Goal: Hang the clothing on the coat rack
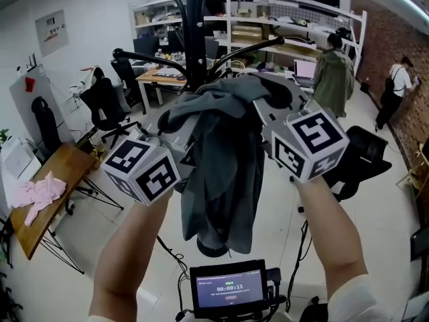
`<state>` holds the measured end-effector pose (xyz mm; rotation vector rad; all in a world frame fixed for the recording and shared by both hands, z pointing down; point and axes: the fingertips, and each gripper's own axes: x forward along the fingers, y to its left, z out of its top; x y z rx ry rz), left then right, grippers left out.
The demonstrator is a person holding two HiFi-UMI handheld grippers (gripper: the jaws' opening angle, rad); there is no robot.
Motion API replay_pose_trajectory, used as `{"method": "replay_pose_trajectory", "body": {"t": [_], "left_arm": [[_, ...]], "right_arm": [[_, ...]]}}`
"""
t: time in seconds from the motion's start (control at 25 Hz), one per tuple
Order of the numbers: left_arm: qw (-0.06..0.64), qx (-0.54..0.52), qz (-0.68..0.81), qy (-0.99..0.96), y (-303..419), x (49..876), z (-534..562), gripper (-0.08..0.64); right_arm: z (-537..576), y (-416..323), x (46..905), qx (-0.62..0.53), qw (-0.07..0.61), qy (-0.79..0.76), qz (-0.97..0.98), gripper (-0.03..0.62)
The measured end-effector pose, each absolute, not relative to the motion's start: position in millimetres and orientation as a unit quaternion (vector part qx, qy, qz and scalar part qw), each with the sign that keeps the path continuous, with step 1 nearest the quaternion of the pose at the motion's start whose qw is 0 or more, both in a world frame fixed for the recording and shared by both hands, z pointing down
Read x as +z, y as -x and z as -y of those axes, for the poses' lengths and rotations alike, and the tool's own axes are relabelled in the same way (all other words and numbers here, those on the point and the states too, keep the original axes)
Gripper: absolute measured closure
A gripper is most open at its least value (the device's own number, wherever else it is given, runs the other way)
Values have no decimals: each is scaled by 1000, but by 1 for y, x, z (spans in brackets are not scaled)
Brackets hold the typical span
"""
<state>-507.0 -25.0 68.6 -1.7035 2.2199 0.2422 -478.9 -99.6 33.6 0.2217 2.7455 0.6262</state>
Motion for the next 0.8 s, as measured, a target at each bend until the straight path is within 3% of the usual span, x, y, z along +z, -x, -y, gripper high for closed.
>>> {"method": "replay_pose_trajectory", "body": {"t": [0.4,0.8], "left_arm": [[164,70,-815,552,565,41,28,503],[74,65,-837,538,617,103,50,499]], "right_arm": [[115,538,11,222,143,-70,-962,584],[137,602,66,205,58,-68,-975,584]]}}
